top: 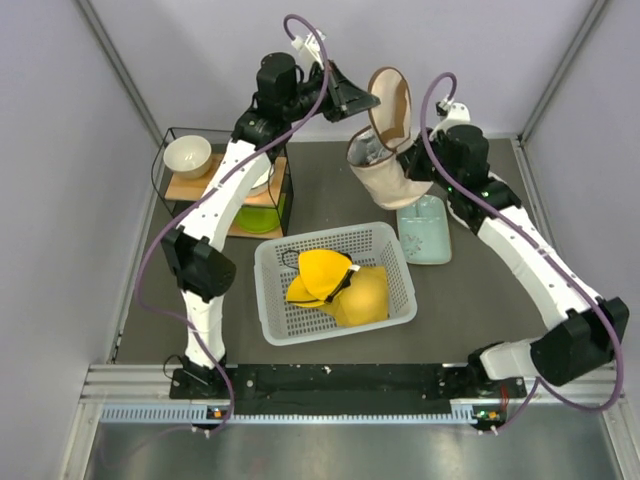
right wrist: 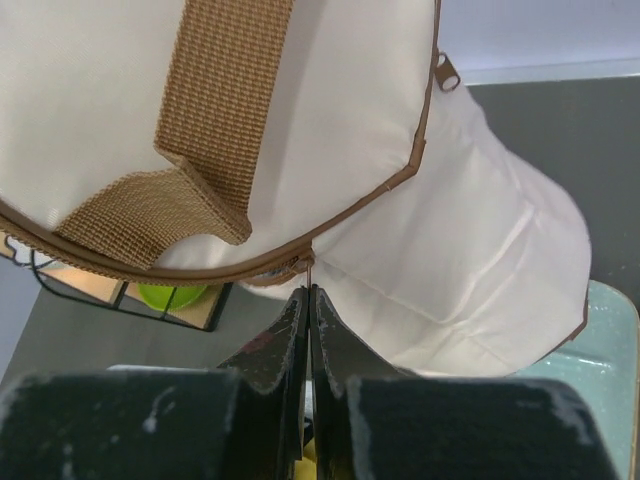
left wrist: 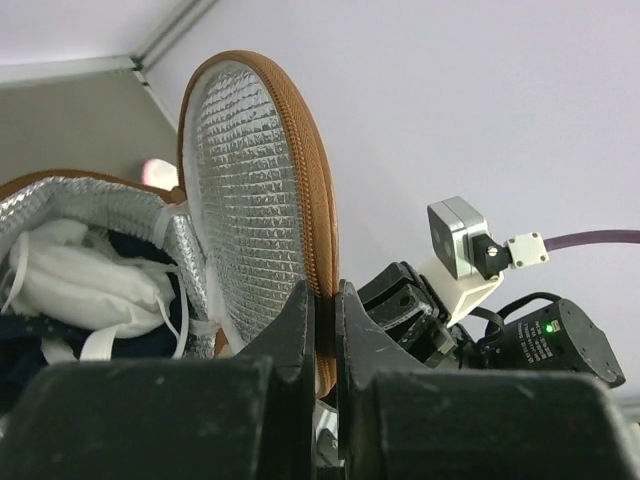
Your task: Unzip the laundry bag and remove the bra
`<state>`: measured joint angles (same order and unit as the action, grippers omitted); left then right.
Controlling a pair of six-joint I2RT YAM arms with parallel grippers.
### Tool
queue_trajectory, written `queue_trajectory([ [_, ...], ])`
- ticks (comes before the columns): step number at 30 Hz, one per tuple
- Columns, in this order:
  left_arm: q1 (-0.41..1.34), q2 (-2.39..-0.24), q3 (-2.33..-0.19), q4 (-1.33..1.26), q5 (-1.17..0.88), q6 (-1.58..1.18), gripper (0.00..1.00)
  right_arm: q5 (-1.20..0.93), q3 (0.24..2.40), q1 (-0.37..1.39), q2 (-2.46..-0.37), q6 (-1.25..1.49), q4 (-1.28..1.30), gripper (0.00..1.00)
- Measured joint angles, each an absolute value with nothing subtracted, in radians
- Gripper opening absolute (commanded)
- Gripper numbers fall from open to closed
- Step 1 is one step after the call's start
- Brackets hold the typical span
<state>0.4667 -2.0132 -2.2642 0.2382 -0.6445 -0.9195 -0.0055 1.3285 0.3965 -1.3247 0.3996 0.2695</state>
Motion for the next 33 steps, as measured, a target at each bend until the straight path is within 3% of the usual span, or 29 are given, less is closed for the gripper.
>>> queue_trajectory([
  [6,0.458,-2.068,-2.268,0.245,-0.582,-0.873,0.00,-0.031,1.307,0.361,-1.434,0.418,0.168,0.00],
  [9,0.466,-2.099,-2.267,0.280,-0.534,-0.820,0.00,-0.076,1.276,0.330,-1.489,0.435,0.125,0.37],
  [10,0.472,-2.104,-2.263,0.295,-0.516,-0.797,0.00,-0.087,1.271,0.322,-1.510,0.440,0.118,0.56],
  [13,0.498,-2.104,-2.240,0.339,-0.467,-0.733,0.00,-0.110,1.228,0.304,-1.545,0.450,0.111,0.71],
  [22,0.553,-2.104,-2.214,0.380,-0.402,-0.630,0.00,-0.118,1.110,0.302,-1.415,0.455,0.131,0.84],
  [30,0.558,-2.104,-2.214,0.404,-0.383,-0.628,0.00,0.010,1.136,0.437,-1.276,0.380,0.112,0.84],
  [33,0.562,-2.104,-2.214,0.416,-0.373,-0.633,0.00,0.076,1.182,0.494,-1.316,0.339,0.115,0.79],
])
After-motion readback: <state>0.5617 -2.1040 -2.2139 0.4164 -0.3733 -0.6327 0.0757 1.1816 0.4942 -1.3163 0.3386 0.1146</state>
